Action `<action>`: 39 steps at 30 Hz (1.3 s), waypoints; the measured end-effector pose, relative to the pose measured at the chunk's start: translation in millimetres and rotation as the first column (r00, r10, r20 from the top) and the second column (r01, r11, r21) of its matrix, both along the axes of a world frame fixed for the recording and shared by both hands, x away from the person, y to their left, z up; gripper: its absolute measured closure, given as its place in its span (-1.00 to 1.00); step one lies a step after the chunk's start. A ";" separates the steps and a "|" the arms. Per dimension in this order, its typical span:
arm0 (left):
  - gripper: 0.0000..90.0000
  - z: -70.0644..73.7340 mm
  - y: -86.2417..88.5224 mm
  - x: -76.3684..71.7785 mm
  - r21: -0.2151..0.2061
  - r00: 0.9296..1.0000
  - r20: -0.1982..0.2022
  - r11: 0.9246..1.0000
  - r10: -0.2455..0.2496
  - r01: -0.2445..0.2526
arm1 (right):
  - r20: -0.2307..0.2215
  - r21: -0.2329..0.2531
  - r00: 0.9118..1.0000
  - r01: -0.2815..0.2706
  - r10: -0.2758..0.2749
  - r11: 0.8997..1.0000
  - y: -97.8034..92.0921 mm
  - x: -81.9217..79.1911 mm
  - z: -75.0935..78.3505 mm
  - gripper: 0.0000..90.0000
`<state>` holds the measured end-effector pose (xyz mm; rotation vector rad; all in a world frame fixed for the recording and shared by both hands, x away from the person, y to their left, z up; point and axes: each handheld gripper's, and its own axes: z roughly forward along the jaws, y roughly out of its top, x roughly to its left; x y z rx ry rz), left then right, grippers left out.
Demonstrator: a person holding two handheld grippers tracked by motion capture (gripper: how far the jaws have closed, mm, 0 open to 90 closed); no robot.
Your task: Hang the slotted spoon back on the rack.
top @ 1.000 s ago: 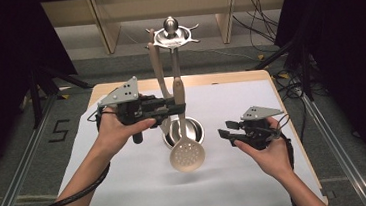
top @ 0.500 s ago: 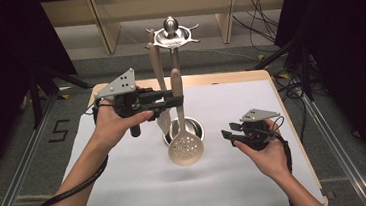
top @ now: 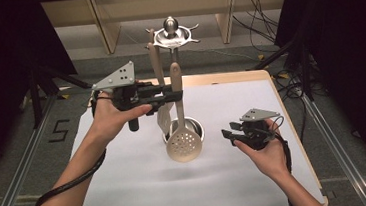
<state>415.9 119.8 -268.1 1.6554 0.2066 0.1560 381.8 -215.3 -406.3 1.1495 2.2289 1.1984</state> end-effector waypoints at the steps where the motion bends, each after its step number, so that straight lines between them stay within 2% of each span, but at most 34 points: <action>1: 0.65 0.8 0.0 0.6 0.001 1.000 0.000 1.000 -0.001 0.001 | -0.003 0.004 1.000 -0.002 0.002 1.000 0.2 0.0 -0.1 0.26; 3: 0.65 2.5 -0.2 1.5 0.002 1.000 0.002 1.000 -0.003 0.003 | 0.019 0.005 1.000 -0.002 0.001 1.000 0.2 0.8 -0.8 0.26; 6: 0.65 5.2 -0.6 2.6 0.004 1.000 0.004 1.000 -0.005 0.005 | 0.011 0.004 1.000 0.001 -0.001 1.000 -0.2 0.6 0.8 0.26; 7: 0.65 6.3 -0.5 3.2 0.006 1.000 0.008 1.000 -0.007 0.007 | 0.029 -0.005 1.000 -0.003 0.004 1.000 -1.1 1.7 0.7 0.26; 9: 0.65 8.0 -0.8 4.0 0.004 1.000 0.007 1.000 -0.006 0.006 | 0.000 0.007 1.000 -0.012 0.012 1.000 -1.1 1.5 0.8 0.26; 11: 0.65 9.3 -1.0 4.8 0.005 1.000 0.009 1.000 -0.008 0.008 | 0.026 -0.011 1.000 -0.014 0.014 1.000 -2.6 2.7 0.1 0.26; 16: 0.65 11.3 -1.6 7.3 0.013 1.000 0.007 1.000 -0.015 0.015 | 0.021 -0.010 1.000 -0.020 0.020 1.000 -2.4 2.8 0.1 0.25; 19: 0.65 12.3 -1.3 9.9 0.009 1.000 0.003 1.000 -0.019 0.019 | 0.004 0.011 1.000 -0.010 0.010 1.000 -0.8 1.5 0.6 0.25; 20: 0.65 12.6 -1.1 10.6 0.010 1.000 0.003 1.000 -0.020 0.020 | 0.008 -0.001 1.000 -0.012 0.012 1.000 -1.6 1.6 0.9 0.25; 21: 0.65 13.0 -0.9 11.4 0.010 1.000 0.000 1.000 -0.020 0.020 | 0.033 -0.015 0.999 -0.015 0.015 1.000 -2.7 2.8 0.2 0.25; 26: 0.65 15.3 -0.4 14.0 0.015 1.000 0.004 1.000 -0.024 0.024 | 0.009 0.006 1.000 -0.011 0.010 1.000 -1.6 2.2 -0.2 0.25; 27: 0.65 15.4 -0.4 14.8 0.017 1.000 0.002 1.000 -0.025 0.025 | 0.013 -0.005 1.000 -0.011 0.011 1.000 -2.1 2.3 0.1 0.25; 28: 0.65 15.4 -0.5 15.2 0.016 1.000 -0.001 1.000 -0.024 0.024 | -0.016 0.012 1.000 0.009 -0.009 1.000 -0.2 -0.2 0.2 0.25; 39: 0.65 15.8 1.6 22.3 0.014 1.000 -0.014 1.000 -0.019 0.020 | -0.007 0.009 1.000 0.003 -0.003 1.000 -0.4 0.5 0.0 0.25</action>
